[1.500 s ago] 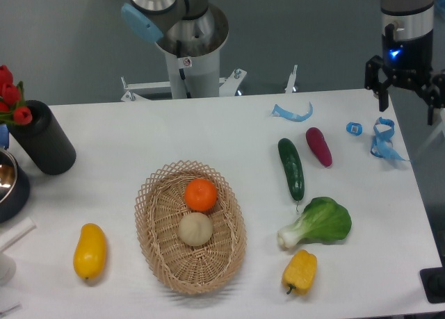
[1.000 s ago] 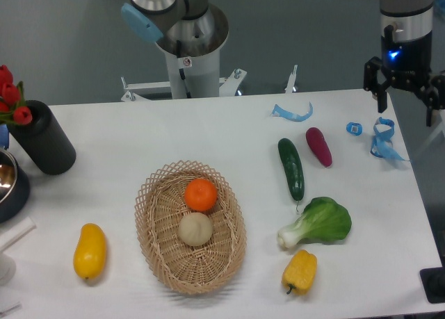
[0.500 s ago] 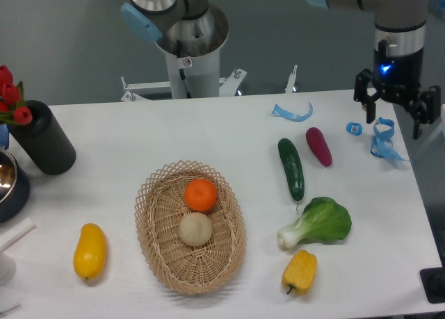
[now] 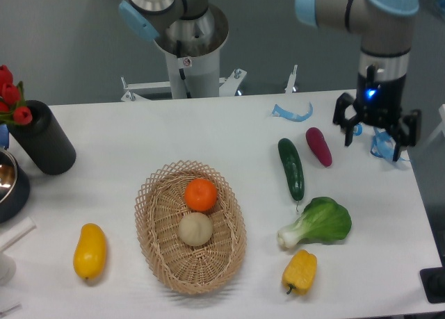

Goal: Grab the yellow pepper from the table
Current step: 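Move the open gripper down toward the bok choy and yellow pepper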

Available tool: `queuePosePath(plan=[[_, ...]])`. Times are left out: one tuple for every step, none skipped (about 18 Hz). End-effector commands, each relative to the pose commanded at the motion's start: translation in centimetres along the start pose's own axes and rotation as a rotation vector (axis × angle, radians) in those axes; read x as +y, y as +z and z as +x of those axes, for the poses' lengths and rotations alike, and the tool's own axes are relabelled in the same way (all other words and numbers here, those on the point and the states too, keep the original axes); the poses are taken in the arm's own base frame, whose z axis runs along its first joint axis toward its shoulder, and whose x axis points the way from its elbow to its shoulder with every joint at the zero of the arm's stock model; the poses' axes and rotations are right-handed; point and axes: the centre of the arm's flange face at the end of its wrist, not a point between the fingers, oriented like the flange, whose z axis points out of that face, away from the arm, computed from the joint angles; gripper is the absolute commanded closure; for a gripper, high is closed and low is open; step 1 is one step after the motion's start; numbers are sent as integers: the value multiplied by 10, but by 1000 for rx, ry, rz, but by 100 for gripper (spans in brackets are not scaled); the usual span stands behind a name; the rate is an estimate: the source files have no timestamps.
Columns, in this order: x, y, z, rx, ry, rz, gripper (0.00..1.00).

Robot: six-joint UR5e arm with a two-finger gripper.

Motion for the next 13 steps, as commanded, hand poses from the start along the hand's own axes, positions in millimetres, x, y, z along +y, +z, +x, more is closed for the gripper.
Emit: queuePosePath(plan=[[-7,10,1,8,-37,2,0],[-20,19,1,10,-44,9,0],[-30,31,2,24,-50,10,0],[-36,45,3,40,-70,8,0],[-41,60,4,59,-103,5,0],[-48,77,8,80,-135,4,0],[-53,91,9,99,-161,7,0],[-54,101,8,114,-178,15,0],[-57,106,5,128,-181,34,0],[-57,113,7,149,-188,49,0],[-56,121,8,165,-190,56,0],[-56,123,6,171,-189,63,0],[-57,126,3,173,-189,69,0]])
